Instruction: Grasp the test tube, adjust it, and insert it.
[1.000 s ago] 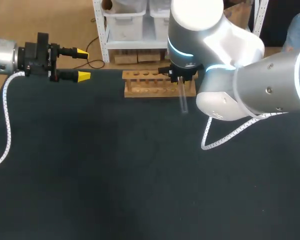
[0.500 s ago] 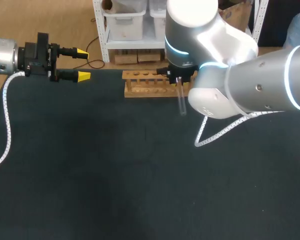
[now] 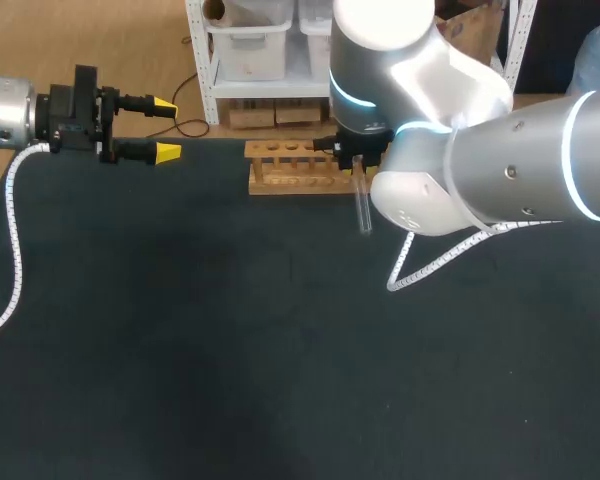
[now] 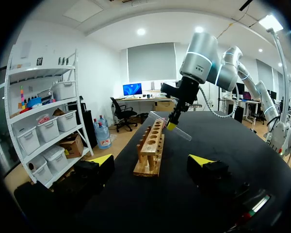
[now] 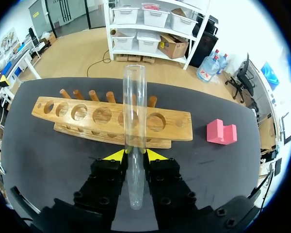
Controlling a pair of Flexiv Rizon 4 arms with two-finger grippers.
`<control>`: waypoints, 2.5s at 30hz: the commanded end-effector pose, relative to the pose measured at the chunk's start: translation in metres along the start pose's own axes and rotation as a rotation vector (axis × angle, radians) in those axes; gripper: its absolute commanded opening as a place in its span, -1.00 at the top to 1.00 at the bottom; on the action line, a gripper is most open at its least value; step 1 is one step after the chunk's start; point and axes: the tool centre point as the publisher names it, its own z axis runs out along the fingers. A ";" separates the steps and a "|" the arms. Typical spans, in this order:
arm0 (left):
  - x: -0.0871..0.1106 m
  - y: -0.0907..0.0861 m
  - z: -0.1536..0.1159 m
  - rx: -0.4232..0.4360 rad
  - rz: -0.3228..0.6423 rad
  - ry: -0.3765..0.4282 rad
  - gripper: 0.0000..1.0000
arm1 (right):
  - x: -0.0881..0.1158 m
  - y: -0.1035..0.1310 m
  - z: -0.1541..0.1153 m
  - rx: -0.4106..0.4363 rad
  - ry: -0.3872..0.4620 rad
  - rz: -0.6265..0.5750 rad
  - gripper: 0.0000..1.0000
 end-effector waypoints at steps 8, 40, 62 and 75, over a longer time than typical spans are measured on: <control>0.001 0.000 0.000 0.001 0.001 -0.001 -1.00 | 0.001 -0.002 -0.003 -0.001 -0.001 0.012 1.00; 0.001 0.000 0.000 0.001 0.001 -0.001 -1.00 | -0.028 -0.003 -0.139 -0.304 -0.578 0.013 1.00; 0.001 0.000 0.000 0.001 0.001 -0.001 -1.00 | -0.064 0.004 -0.144 -0.217 -0.977 0.078 1.00; 0.001 0.000 0.000 0.001 0.001 -0.001 -1.00 | -0.082 -0.004 -0.132 -0.129 -1.066 0.059 1.00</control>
